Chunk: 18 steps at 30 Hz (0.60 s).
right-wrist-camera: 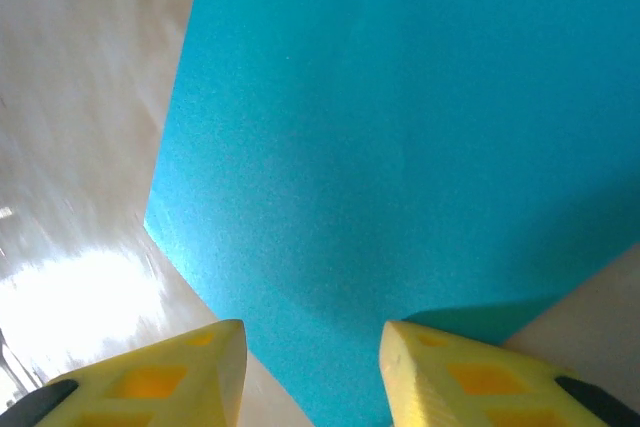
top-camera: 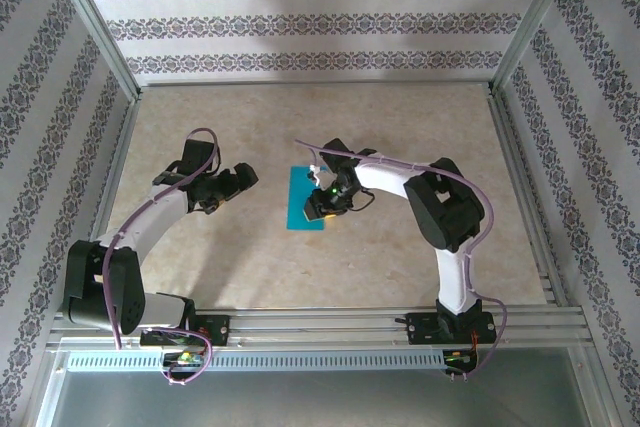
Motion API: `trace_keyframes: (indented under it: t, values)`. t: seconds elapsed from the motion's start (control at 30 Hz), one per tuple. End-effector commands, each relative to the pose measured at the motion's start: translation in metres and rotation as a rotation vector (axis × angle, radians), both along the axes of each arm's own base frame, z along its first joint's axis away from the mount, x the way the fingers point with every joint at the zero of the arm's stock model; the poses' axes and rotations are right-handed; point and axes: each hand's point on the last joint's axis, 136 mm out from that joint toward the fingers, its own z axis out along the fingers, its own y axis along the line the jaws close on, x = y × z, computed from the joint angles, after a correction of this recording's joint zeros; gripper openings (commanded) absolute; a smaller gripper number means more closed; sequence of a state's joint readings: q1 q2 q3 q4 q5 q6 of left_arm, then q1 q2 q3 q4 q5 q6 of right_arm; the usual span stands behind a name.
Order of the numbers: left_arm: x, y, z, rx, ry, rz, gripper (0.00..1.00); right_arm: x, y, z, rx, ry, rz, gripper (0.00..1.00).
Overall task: Fold a paper plane with a square sheet of paper (pick it up from the middle)
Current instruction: Move the paper to the center of the table.
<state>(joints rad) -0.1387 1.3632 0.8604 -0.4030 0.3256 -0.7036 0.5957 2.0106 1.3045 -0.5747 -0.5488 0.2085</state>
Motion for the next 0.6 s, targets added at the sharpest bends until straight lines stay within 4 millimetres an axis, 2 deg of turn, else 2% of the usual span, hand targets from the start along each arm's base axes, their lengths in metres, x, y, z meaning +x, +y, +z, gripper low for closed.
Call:
trace_keyframes:
  t: [0.0, 0.1, 0.2, 0.27, 0.4, 0.57]
  values:
    - [0.006, -0.019, 0.002, -0.067, -0.026, -0.043, 1.0, -0.021, -0.025, 0.004, -0.083, 0.002, 0.062, 0.46]
    - [0.005, -0.032, 0.001, -0.093, -0.018, -0.068, 1.0, 0.006, -0.014, 0.039, -0.001, -0.105, -0.069, 0.46]
    - [0.001, -0.044, -0.001, -0.117, -0.011, -0.083, 1.0, 0.029, -0.01, 0.059, 0.059, -0.162, -0.265, 0.46]
    - [-0.003, -0.054, -0.002, -0.139, -0.009, -0.097, 1.0, 0.036, -0.01, 0.06, 0.069, -0.167, -0.362, 0.46]
    - [-0.01, -0.075, -0.009, -0.186, 0.013, -0.114, 0.98, 0.041, -0.011, 0.045, 0.053, -0.137, -0.479, 0.42]
    - [-0.016, -0.097, -0.02, -0.209, 0.06, -0.144, 0.93, 0.046, -0.006, 0.026, 0.042, -0.08, -0.513, 0.38]
